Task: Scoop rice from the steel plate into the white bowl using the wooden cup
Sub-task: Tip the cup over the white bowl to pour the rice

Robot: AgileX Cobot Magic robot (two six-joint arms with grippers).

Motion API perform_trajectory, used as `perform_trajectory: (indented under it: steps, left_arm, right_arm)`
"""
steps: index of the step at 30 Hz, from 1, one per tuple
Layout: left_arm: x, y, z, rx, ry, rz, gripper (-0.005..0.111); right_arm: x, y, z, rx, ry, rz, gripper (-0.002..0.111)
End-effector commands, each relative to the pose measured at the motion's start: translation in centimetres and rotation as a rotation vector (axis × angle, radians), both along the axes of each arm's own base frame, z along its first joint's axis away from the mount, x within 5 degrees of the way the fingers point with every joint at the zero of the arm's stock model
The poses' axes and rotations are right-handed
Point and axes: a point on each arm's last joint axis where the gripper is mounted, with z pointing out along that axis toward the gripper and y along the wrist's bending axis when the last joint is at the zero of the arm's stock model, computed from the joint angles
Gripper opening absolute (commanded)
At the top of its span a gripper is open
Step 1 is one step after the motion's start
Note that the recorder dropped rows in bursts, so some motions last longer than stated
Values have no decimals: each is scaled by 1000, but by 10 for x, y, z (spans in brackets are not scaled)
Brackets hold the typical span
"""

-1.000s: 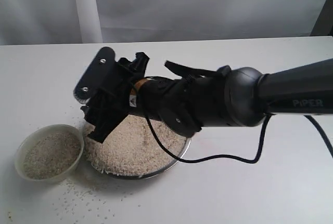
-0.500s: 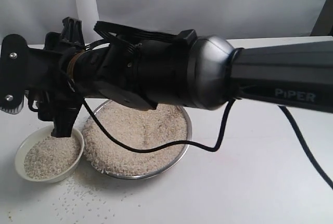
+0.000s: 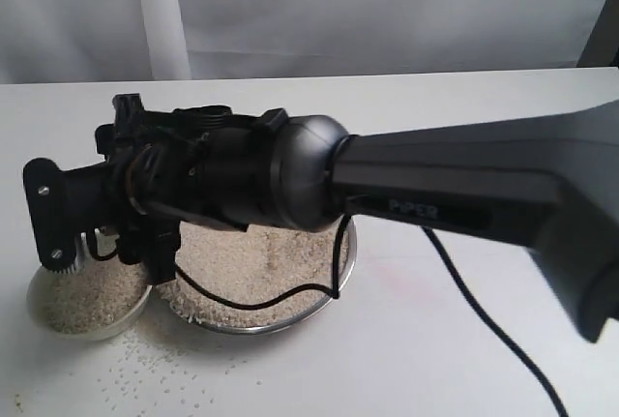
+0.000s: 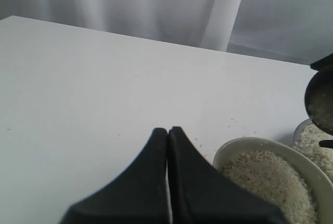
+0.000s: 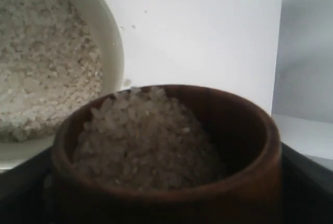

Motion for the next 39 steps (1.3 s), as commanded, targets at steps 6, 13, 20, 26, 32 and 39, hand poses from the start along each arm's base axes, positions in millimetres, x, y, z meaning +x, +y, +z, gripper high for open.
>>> perform_trajectory:
  steps: [6,13,20,26,32,39]
  left_arm:
    - [0,-1,1,-7,-8,-8,0]
    - [0,-1,1,-7,-8,-8,0]
    - [0,-1,1,-7,-8,-8,0]
    - [0,-1,1,-7,-8,-8,0]
    - [0,-1,1,-7,-8,-8,0]
    - [0,-1,1,-7,-8,-8,0]
  right_arm:
    - [-5,29,-9,-122,-165,146,0]
    - [-3,28,-18,-211,-216,186,0]
    - [-1,27,-17,-263,-287,230,0]
    - [1,27,-15,-303,-345,255,0]
    - [0,28,-14,-323,-379,274,0]
    - [-7,33,-12,-377,-458,322,0]
